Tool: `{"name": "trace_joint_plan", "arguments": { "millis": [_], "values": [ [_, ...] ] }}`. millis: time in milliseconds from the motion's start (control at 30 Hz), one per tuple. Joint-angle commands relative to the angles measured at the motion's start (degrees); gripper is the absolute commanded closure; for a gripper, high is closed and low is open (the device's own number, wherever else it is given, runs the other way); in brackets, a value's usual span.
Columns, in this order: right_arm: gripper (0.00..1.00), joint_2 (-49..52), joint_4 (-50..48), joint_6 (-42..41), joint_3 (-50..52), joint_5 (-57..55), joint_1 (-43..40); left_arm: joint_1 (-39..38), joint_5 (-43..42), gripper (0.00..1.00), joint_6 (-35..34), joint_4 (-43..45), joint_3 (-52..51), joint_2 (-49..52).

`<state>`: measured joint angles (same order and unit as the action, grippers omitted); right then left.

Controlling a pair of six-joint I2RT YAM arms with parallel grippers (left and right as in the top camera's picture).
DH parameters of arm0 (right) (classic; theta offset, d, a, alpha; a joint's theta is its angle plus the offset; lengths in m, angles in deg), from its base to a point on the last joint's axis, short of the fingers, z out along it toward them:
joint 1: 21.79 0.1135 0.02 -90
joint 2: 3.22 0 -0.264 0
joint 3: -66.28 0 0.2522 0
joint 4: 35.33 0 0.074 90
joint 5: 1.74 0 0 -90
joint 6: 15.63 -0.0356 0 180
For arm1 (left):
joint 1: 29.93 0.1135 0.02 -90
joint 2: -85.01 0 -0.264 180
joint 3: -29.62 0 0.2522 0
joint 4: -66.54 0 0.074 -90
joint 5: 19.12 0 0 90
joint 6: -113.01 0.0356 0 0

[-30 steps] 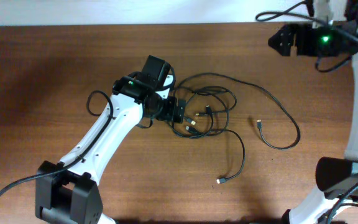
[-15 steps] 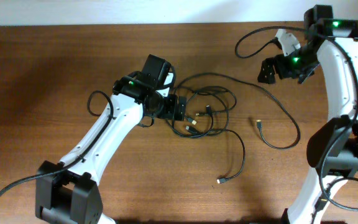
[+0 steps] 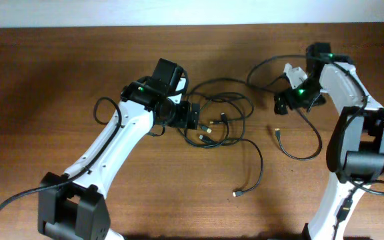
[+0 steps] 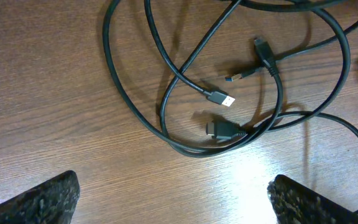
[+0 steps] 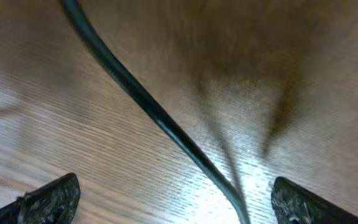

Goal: Untangle cables

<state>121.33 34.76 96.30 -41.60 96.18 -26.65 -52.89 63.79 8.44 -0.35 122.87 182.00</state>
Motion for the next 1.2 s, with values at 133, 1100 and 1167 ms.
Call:
{"name": "trace_joint_plan", "arguments": {
  "millis": [133, 1100, 1167],
  "values": [
    [0.72, 0.55, -6.10, 0.31, 5.92, -2.60, 0.35, -0.02, 0.00, 0.01, -0.59, 0.11, -0.09, -0.48],
    [0.96, -2.23, 33.20, -13.03, -85.83, 11.69, 0.28, -0.02, 0.00, 0.01, -0.59, 0.11, -0.09, -0.48],
    [0.96, -3.15, 33.00, -13.03, -85.85, 9.14, 0.17, -0.02, 0.00, 0.01, -0.59, 0.11, -0.09, -0.48]
  ]
}}
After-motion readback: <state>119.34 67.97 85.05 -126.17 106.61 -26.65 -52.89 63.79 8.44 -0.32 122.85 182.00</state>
